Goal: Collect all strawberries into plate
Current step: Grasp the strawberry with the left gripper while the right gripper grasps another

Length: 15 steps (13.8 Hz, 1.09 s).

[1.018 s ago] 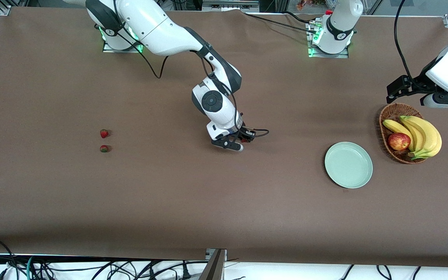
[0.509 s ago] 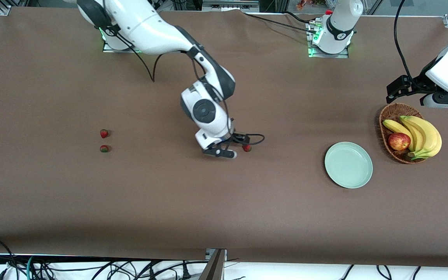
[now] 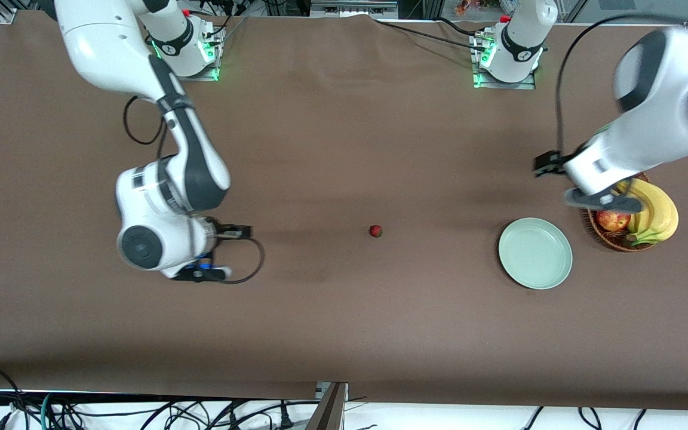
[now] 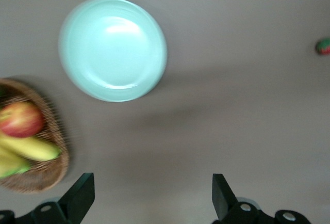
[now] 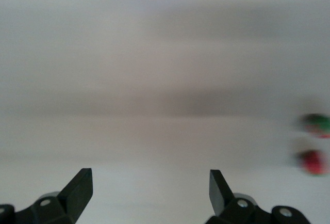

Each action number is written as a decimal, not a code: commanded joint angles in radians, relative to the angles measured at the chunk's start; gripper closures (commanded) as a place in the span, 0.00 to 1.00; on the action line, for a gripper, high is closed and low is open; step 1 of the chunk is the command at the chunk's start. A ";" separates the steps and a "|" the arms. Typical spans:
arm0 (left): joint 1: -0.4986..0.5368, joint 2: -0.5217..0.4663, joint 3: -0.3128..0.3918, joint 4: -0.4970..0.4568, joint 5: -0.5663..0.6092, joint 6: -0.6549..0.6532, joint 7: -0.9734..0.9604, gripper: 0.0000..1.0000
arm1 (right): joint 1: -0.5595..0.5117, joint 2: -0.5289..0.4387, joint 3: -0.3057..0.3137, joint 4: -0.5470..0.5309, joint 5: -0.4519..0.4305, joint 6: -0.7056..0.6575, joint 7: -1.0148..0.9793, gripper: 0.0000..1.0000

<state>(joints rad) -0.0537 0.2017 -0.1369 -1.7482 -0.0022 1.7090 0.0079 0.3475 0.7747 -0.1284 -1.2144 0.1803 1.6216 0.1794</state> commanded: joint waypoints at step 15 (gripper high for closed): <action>-0.448 0.597 0.016 0.227 0.057 0.685 -1.017 0.00 | -0.081 -0.057 -0.148 -0.428 -0.019 0.363 -0.479 0.00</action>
<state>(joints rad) -0.4816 0.7713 -0.1416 -1.5499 0.0095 2.3547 -0.9335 0.2649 0.7761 -0.2824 -1.5645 0.1749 1.9513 -0.2800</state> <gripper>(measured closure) 0.000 0.000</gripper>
